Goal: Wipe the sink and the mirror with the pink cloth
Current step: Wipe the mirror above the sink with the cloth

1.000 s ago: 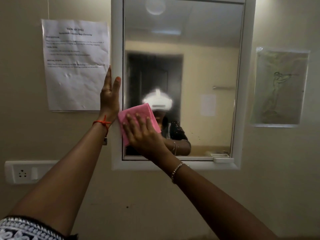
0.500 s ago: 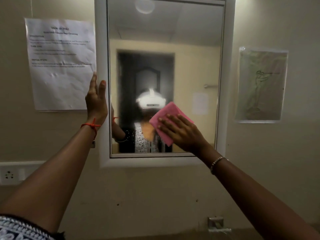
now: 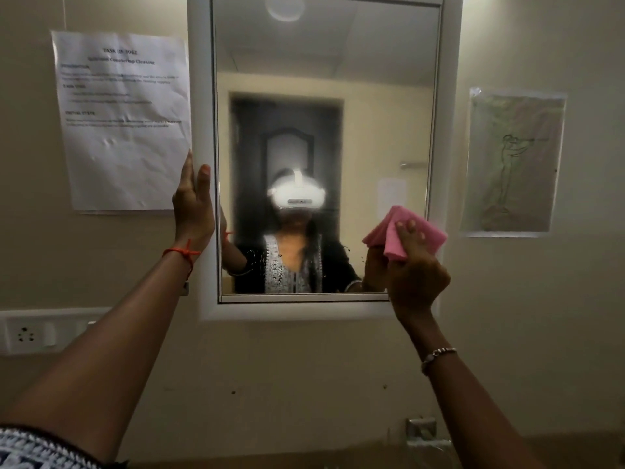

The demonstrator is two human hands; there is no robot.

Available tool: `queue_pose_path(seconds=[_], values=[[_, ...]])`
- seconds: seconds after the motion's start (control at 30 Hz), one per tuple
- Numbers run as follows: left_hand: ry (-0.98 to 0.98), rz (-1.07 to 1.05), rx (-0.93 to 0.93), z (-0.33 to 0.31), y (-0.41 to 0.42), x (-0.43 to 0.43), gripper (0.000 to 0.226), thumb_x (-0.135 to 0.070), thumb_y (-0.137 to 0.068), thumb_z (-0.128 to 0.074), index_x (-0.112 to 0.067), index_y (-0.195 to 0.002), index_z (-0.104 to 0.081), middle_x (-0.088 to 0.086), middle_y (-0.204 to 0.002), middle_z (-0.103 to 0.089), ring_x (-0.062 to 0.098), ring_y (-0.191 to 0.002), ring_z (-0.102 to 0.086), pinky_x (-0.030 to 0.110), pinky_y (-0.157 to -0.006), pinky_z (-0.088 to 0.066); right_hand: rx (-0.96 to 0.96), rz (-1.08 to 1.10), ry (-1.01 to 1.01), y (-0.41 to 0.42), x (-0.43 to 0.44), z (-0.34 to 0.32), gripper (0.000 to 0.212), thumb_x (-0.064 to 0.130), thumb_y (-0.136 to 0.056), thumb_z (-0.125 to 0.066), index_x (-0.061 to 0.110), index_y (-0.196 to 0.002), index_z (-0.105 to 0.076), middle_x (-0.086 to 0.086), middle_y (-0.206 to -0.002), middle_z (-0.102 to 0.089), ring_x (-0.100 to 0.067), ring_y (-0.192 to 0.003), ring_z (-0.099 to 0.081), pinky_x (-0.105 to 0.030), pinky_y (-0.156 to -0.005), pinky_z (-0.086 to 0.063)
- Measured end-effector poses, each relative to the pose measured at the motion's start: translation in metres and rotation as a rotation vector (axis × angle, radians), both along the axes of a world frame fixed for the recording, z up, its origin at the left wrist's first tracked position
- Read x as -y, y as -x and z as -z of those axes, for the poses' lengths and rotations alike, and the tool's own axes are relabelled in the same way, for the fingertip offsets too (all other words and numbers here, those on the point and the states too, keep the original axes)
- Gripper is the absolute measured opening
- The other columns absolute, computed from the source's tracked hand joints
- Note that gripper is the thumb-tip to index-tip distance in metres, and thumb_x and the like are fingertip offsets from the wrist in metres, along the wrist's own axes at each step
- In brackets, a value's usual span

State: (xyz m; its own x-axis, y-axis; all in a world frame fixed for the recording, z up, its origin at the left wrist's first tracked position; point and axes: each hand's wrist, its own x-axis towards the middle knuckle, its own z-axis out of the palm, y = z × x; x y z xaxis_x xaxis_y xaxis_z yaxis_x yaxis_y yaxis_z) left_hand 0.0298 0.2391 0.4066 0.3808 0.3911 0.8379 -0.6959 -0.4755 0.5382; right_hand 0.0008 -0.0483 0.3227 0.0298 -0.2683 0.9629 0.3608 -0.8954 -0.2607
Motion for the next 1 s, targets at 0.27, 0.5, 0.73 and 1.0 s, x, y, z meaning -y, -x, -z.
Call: queue_pose_path(seconds=[0.27,0.5,0.73,1.0], values=[[-0.004,0.067,-0.030,0.006,-0.001,-0.002,0.050,-0.031,-0.099,-0.030,-0.011,-0.145,-0.020,0.011,-0.151,-0.032,0.024,-0.138,-0.033,0.037,-0.115,-0.029,-0.128,-0.174,-0.519,0.016,-0.056,0.000,0.030,0.011,-0.087,-0.059,0.002,-0.116,-0.062,-0.022,-0.091,-0.069,-0.034,-0.078,-0.065,-0.030,-0.064,-0.048],[0.004,0.067,-0.046,0.006,0.001,-0.001,0.050,-0.031,-0.099,-0.030,-0.011,-0.145,-0.021,0.011,-0.150,-0.034,0.025,-0.137,-0.035,0.036,-0.114,-0.030,-0.197,-0.203,-0.455,0.022,-0.105,-0.006,0.037,0.007,-0.084,-0.054,-0.001,-0.120,-0.059,-0.026,-0.102,-0.068,-0.038,-0.085,-0.066,-0.039,-0.072,-0.053],[-0.008,0.122,-0.055,0.008,0.001,-0.005,0.051,-0.033,-0.099,-0.028,-0.015,-0.145,-0.018,0.011,-0.151,-0.033,0.027,-0.137,-0.035,0.039,-0.116,-0.028,-0.357,-0.049,-0.175,0.014,-0.164,-0.009,0.061,0.015,-0.048,-0.088,0.002,-0.105,-0.068,-0.020,-0.100,-0.072,-0.032,-0.077,-0.072,-0.038,-0.045,-0.057],[-0.006,0.292,-0.106,0.007,0.002,-0.012,0.052,-0.033,-0.100,-0.025,-0.017,-0.147,-0.012,0.003,-0.157,-0.014,0.017,-0.144,-0.014,0.026,-0.114,-0.013,-0.415,-0.016,0.302,0.007,-0.208,0.004,0.062,0.031,-0.070,-0.076,0.003,-0.122,-0.057,-0.021,-0.119,-0.063,-0.036,-0.103,-0.065,-0.049,-0.075,-0.058]])
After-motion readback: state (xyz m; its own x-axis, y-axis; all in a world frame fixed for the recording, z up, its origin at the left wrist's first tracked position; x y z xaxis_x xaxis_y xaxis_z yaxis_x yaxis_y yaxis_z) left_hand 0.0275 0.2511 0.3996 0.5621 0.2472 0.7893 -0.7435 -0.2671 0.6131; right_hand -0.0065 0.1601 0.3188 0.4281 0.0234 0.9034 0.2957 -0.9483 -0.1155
